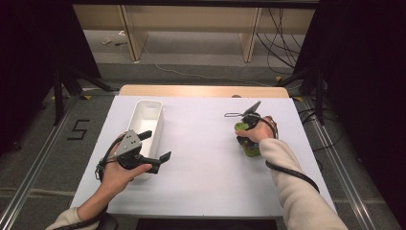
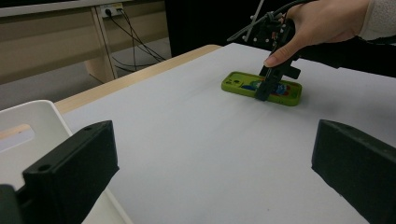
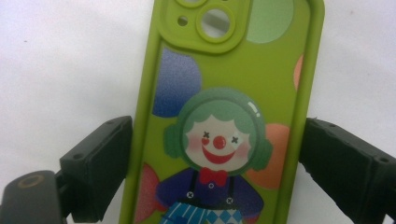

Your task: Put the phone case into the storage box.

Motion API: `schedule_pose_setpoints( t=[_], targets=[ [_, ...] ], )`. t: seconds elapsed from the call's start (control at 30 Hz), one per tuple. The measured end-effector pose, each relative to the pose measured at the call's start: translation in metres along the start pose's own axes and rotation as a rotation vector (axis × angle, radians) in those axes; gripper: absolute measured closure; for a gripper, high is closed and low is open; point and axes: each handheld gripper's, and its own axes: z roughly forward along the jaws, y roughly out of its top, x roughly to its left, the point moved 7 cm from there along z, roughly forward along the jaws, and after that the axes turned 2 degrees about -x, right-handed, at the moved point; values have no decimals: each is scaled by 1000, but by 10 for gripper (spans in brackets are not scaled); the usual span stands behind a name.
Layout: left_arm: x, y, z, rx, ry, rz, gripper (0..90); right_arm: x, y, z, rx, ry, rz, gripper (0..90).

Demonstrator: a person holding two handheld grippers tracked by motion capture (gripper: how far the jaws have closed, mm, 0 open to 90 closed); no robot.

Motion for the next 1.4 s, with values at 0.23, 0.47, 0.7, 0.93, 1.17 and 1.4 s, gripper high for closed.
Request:
schedule_pose_setpoints(
  t=[0.23, 0.47, 0.7, 0.93, 1.17, 1.4],
  targets=[
    [0, 0, 0, 0, 0, -1, 0, 0, 0, 0, 9, 12, 13, 121],
    [0, 0, 0, 0, 0, 1, 0, -1, 0, 1, 9, 20, 16, 127],
    [0, 0, 0, 2, 1, 1, 0, -1, -1, 1, 9, 23, 38, 138],
    [0, 0, 0, 1, 1, 1, 0, -2, -1, 1, 17, 27, 57, 149],
    [0, 0, 0, 0, 2, 2, 0, -1, -1, 0, 16, 29, 65, 167],
    [1, 0, 0, 0, 3, 2, 0, -1, -1, 0, 19, 27, 73, 170]
  ],
)
